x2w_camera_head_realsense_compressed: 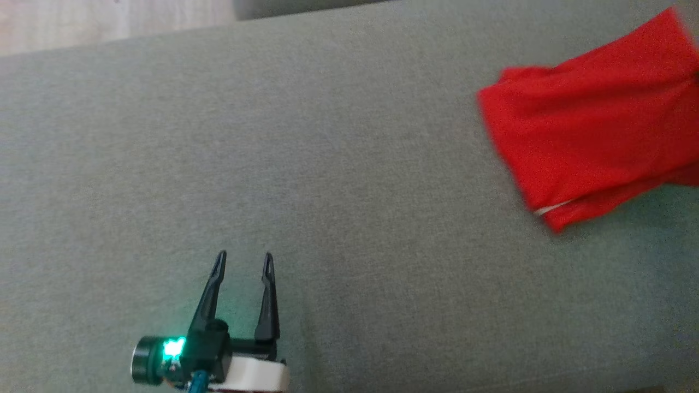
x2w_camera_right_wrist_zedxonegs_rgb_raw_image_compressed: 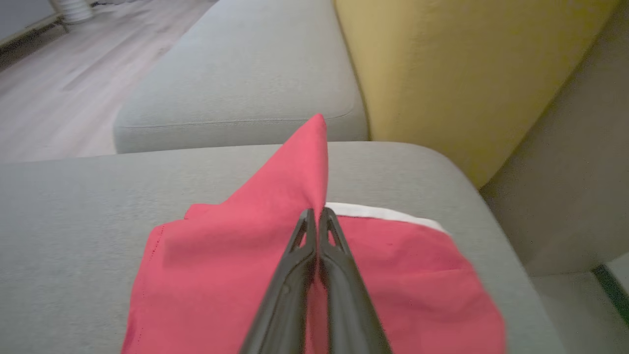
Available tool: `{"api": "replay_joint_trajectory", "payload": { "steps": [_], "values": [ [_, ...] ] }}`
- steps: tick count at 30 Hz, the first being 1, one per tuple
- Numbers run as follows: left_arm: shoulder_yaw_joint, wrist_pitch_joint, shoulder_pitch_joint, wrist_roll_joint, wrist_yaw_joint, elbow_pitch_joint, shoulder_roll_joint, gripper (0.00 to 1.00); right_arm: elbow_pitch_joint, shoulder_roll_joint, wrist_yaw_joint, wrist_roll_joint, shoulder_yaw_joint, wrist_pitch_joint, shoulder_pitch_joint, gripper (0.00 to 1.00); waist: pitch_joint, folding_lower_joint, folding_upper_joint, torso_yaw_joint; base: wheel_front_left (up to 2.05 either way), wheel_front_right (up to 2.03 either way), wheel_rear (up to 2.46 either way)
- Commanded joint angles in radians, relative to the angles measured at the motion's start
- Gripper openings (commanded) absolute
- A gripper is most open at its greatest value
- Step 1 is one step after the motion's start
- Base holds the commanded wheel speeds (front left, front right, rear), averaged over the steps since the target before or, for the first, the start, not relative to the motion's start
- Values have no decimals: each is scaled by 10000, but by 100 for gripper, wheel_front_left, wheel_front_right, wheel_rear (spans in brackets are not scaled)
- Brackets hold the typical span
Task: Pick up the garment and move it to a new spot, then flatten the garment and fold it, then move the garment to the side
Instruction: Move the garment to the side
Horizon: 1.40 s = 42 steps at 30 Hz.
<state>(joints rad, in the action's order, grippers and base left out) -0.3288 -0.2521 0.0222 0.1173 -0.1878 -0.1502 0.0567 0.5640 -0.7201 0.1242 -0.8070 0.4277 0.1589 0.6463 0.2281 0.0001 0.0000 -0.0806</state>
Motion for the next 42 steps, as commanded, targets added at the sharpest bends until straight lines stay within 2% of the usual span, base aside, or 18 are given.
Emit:
{"api": "replay_joint_trajectory", "payload": {
  "steps": [1,6,7,8,13,22,26,30,33,36,42],
  "values": [
    [283,-97,-416,-138,3,430,-64,100,-264,-667,65,71,-257,-60,246,0,268,-1,0,-220,0,0,0],
    [365,-97,-577,-213,105,693,-62,100,-134,-1196,65,386,-804,11,516,0,470,-1,0,-365,0,0,0],
    [413,-97,-607,-130,132,839,-62,100,-26,-1203,65,499,-945,69,560,65,498,-1,0,-391,0,0,0],
    [462,-97,-611,-17,155,943,-63,100,34,-1173,65,644,-1061,76,597,100,515,-1,0,-413,0,0,0],
    [584,-97,-530,541,319,934,-63,100,-87,-568,65,1334,-1310,-213,356,100,290,-1,0,-518,0,0,0],
    [492,-97,-339,1399,627,658,-64,100,-1211,1474,65,1893,-937,-1326,-1731,100,-990,-1,0,-226,0,0,0],
    [482,-97,-76,1580,808,648,-64,100,-1577,2376,65,2090,-749,-2055,-2858,100,-1637,-1,0,20,0,0,0],
    [541,-97,256,1492,765,635,-64,100,-1794,3251,65,2579,-886,-3258,-3940,100,-2286,-1,0,320,0,0,0],
    [645,-97,515,1417,720,770,-64,100,-1970,3944,65,3209,-1286,-3979,-4686,100,-2550,-1,0,505,0,0,0],
    [747,-97,753,1173,717,916,-64,100,-2450,4548,65,4190,-1837,-4185,-5427,100,-2761,-1,0,685,0,0,0],
    [1061,-97,1434,932,795,1143,-62,100,-4460,5621,65,6187,-3112,-4202,-7237,100,-3095,-1,0,980,0,0,0]
  ]
}}
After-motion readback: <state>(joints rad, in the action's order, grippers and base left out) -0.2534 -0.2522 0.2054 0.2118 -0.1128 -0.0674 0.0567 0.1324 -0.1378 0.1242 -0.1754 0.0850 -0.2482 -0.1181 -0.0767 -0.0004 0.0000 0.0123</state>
